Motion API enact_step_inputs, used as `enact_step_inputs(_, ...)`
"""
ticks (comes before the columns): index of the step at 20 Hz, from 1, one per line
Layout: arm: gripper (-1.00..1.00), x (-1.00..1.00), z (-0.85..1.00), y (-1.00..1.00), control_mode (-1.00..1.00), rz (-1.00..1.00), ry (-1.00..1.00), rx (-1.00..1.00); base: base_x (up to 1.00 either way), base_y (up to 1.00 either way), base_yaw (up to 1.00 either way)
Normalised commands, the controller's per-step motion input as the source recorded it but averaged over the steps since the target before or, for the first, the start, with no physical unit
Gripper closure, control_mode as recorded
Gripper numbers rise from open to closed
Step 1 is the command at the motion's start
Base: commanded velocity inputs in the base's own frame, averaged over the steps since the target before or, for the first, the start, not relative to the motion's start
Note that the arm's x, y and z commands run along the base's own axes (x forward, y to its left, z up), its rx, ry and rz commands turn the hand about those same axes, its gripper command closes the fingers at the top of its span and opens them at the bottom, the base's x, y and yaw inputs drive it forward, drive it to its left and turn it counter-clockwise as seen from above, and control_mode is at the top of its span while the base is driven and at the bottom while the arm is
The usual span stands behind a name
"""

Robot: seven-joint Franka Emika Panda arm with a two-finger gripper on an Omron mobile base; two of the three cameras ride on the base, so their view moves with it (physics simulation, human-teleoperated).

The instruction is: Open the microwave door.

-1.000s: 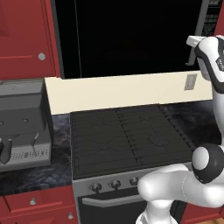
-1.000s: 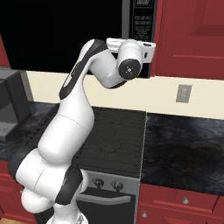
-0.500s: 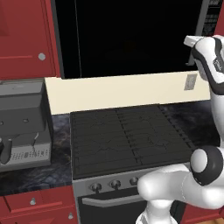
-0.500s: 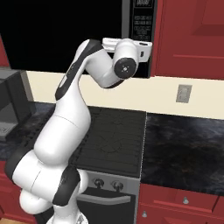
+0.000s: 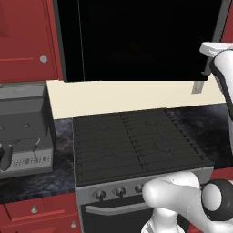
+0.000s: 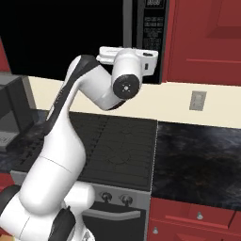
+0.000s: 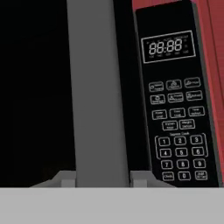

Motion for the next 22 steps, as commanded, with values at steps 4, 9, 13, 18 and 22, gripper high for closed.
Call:
enact_step_inputs(4, 1.00, -1.00, 0.48, 0.00, -1.00, 0.02, 0.00, 0.00, 0.00, 0.00, 0.00)
enact_step_inputs(9, 1.00, -1.00, 0.66, 0.10, -1.00, 0.00, 0.00, 0.00, 0.00, 0.00, 0.00)
enact_step_inputs(13, 1.00, -1.00, 0.68, 0.22, -1.00, 0.00, 0.00, 0.00, 0.00, 0.00, 0.00)
enact_step_inputs(18, 1.00, -1.00, 0.66, 0.24, -1.00, 0.00, 0.00, 0.00, 0.00, 0.00, 0.00)
enact_step_inputs(22, -1.00, -1.00, 0.62, 0.22, -1.00, 0.00, 0.00, 0.00, 0.00, 0.00, 0.00)
